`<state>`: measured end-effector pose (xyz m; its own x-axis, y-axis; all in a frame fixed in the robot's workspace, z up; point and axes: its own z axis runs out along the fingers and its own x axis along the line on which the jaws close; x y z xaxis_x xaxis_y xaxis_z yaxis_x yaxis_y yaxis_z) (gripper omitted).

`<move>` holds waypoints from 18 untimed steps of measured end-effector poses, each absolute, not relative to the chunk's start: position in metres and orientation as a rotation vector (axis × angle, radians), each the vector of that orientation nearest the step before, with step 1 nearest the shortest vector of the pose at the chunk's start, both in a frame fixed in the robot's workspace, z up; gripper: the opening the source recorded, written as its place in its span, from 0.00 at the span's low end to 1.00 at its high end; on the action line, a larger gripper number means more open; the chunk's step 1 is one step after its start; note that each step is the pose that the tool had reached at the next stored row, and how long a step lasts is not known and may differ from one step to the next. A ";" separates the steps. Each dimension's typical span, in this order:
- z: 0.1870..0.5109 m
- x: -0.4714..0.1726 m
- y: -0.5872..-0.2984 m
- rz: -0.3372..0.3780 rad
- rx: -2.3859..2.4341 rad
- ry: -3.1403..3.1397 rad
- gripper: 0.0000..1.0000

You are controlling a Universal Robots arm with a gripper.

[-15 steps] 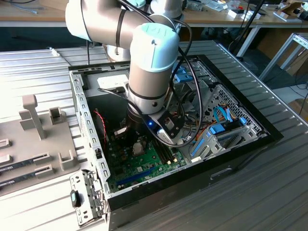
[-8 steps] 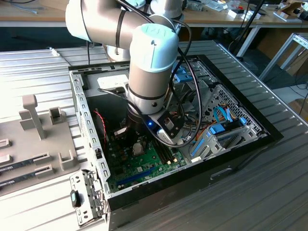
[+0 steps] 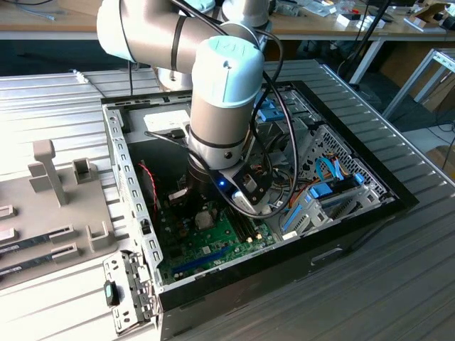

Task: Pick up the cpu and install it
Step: 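Place the cpu into insertion slot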

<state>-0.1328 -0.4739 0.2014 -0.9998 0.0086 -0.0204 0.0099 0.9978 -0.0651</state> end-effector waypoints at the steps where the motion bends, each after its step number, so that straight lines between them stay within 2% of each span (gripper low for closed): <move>1: 0.203 -0.133 -0.474 -0.102 0.014 3.120 0.54; 6: 0.205 -0.133 -0.473 -0.102 0.013 3.120 0.53; 7: 0.205 -0.133 -0.473 -0.102 0.013 3.120 0.46; 8: 0.205 -0.133 -0.473 -0.102 0.013 3.120 0.46; 9: 0.205 -0.133 -0.473 -0.102 0.014 3.120 0.39; 18: 0.205 -0.132 -0.474 -0.102 0.010 3.122 0.39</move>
